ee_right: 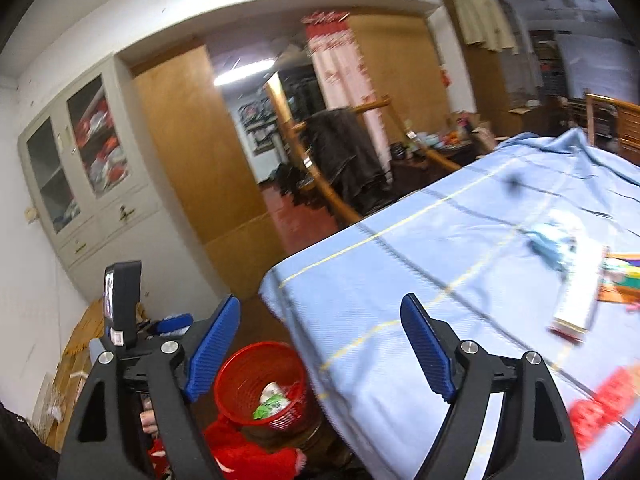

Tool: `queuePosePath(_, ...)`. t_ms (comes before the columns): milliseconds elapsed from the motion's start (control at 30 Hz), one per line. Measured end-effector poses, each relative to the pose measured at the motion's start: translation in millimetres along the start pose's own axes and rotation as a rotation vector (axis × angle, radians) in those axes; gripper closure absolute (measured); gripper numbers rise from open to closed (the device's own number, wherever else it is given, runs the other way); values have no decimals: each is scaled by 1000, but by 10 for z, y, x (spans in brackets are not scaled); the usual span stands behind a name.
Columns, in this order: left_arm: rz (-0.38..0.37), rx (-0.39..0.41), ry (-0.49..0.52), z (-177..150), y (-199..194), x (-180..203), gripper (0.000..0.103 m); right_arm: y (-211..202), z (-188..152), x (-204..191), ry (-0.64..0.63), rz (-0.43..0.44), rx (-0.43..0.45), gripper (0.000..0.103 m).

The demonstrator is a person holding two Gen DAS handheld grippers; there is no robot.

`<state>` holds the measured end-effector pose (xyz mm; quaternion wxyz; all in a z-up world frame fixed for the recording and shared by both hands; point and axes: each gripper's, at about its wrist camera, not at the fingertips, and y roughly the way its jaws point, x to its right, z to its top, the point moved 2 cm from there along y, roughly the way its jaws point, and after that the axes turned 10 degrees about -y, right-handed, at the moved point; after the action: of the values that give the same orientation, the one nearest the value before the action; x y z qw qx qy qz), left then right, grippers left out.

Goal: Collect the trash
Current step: 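Move both tools back over the table toward the remaining trash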

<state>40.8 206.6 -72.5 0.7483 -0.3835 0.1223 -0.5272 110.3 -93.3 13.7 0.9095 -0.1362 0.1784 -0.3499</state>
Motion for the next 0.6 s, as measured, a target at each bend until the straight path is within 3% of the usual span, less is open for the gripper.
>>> queuePosePath(333,-153,-72,172,-262,20,1044,7,-980,-347,863,131,-215,112,16)
queuePosePath(600,-241,-115,293,-292,188,1920,7,-1444,-673,1544,247,-374,134,16)
